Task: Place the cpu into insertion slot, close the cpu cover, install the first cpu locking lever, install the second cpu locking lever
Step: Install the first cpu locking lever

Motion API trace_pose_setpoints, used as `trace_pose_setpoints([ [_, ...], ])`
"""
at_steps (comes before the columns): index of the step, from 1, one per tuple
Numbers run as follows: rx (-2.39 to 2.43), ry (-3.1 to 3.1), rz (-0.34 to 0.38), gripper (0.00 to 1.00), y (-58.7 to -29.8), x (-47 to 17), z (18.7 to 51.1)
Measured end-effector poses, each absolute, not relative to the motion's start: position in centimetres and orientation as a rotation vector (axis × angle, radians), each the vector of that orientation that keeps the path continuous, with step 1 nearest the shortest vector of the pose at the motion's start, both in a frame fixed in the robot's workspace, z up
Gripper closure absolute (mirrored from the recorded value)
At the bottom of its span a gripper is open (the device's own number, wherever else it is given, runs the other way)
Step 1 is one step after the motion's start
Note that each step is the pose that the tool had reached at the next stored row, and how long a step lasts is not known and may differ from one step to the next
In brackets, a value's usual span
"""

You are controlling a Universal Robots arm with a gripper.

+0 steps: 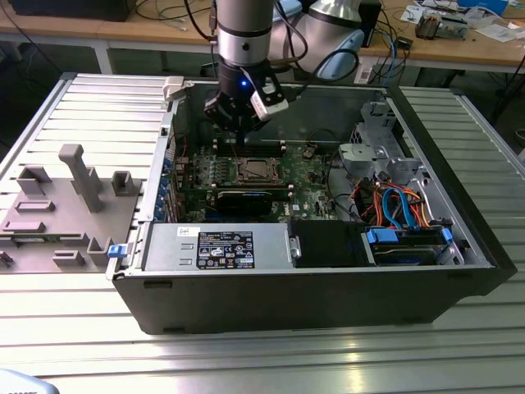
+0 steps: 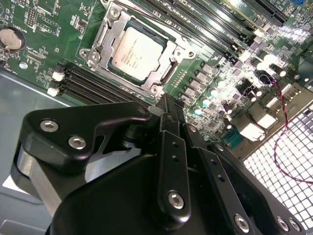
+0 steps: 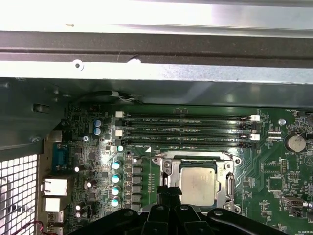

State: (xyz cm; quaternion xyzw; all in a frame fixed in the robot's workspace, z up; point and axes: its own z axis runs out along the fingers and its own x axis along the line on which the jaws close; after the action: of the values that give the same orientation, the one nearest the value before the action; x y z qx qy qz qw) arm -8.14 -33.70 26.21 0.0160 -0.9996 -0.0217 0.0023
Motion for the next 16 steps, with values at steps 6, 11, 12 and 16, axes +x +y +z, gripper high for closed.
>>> trace_pose_setpoints([
  [6,0.050,-3.136,-0.068,0.89,-33.57,-8.36,26.21],
  [11,0.050,-3.136,-0.068,0.89,-33.48,-8.53,26.20],
  [12,0.050,-3.136,-0.068,0.89,-33.44,-8.55,26.20],
  [16,0.050,-3.136,-0.068,0.89,-33.22,-8.84,26.21],
])
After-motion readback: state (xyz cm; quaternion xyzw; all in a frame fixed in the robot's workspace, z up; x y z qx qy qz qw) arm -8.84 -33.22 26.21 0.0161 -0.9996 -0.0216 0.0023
